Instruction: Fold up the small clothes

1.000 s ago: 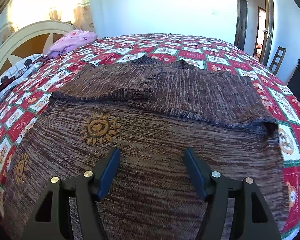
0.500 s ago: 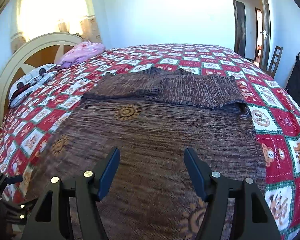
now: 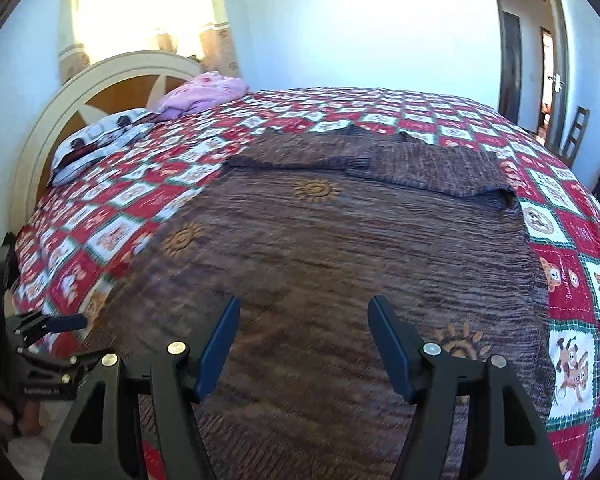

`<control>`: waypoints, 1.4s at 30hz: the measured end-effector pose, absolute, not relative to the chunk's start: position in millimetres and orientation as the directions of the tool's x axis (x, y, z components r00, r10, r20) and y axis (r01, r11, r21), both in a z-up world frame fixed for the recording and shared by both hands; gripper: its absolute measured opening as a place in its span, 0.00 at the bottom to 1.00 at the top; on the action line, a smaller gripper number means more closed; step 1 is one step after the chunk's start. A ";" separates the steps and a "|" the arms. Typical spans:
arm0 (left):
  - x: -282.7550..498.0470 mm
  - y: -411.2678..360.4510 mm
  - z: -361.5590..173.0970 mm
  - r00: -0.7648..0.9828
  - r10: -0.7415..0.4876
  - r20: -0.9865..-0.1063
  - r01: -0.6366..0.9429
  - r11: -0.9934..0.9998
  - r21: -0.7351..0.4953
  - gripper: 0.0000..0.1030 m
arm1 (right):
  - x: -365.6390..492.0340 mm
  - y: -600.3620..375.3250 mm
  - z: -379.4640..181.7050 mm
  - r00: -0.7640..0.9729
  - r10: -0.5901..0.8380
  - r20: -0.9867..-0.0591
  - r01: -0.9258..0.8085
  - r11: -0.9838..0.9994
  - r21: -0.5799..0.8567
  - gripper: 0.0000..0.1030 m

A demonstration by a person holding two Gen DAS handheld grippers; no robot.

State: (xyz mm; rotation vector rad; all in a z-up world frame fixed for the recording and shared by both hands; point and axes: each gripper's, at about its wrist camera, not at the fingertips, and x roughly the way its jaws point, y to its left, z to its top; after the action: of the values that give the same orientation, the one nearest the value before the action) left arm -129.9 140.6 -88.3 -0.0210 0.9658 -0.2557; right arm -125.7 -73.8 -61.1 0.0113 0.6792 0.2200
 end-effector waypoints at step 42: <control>-88.5 135.9 -33.2 0.597 -0.331 -0.731 0.611 0.778 0.148 0.81 | -69.3 -10.0 -116.8 0.376 0.691 -0.618 -0.433 0.720 0.542 0.05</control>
State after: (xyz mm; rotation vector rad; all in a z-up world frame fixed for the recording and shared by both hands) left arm -88.5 135.9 -33.2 0.4087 0.7490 -0.5640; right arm -69.3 -10.0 -116.8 0.3123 0.9386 0.7335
